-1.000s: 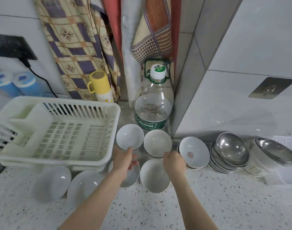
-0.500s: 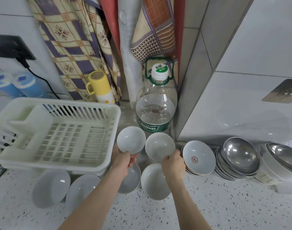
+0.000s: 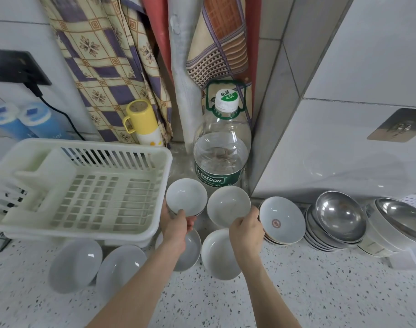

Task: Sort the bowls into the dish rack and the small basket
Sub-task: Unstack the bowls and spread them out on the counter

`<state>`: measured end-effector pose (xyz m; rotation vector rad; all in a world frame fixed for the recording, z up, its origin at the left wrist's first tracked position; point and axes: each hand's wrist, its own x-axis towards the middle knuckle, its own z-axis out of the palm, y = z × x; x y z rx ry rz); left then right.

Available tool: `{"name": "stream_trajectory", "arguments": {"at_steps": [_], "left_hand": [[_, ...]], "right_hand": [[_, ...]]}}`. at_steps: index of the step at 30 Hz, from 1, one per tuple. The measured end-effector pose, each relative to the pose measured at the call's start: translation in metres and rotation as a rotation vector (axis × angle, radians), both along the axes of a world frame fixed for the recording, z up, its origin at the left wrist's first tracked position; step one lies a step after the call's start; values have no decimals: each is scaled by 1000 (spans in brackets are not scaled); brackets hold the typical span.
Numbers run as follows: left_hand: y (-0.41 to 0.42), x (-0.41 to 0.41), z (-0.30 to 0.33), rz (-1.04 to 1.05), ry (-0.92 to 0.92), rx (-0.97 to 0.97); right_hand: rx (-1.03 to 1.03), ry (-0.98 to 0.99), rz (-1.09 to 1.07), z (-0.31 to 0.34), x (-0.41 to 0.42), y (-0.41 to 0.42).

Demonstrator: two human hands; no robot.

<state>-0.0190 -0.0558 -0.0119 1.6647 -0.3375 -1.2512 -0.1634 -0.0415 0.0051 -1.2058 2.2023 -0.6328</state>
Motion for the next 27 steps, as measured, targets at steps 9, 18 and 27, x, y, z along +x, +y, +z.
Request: {"name": "stream_trajectory", "arguments": {"at_steps": [9, 18, 27], "left_hand": [[19, -6, 19, -63, 25, -100], [78, 3, 33, -229, 48, -148], [177, 51, 19, -411, -13, -106]], "right_hand": [[-141, -157, -104, 17, -11, 31], [-322, -472, -220, 31, -28, 92], [-285, -337, -168, 26, -22, 166]]}}
